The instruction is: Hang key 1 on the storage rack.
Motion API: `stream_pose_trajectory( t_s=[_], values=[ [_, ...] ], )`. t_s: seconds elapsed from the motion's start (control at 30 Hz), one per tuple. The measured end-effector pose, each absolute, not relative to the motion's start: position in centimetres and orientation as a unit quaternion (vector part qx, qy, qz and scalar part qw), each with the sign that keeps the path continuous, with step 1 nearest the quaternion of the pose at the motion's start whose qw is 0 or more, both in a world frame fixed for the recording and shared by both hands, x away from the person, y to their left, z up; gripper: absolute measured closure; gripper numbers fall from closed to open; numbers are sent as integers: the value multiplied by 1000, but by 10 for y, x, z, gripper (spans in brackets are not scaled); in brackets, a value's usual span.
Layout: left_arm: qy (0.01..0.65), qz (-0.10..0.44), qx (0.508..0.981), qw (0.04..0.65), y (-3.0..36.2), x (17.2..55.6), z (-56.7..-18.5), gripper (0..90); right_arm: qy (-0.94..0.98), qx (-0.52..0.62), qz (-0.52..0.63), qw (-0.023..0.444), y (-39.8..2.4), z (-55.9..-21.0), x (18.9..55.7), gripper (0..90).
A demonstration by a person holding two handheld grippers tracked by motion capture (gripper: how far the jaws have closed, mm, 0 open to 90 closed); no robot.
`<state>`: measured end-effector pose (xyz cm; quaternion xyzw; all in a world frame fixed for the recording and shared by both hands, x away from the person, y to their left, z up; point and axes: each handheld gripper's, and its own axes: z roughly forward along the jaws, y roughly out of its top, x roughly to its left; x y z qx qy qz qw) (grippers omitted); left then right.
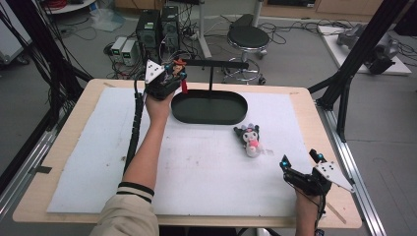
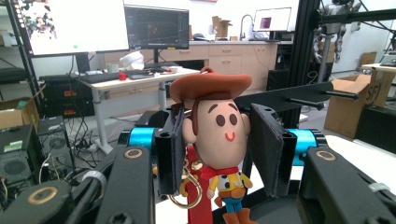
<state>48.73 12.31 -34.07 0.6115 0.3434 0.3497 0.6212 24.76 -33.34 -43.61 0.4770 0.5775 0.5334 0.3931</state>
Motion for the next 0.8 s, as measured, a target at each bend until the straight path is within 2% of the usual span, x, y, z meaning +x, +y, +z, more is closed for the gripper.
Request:
stream_pose_trajectory(
  t_s=[0.8],
  values=[
    [370, 363, 601, 608, 129, 501, -352, 569, 581, 479, 528, 392, -333, -438, 249, 8]
  ],
)
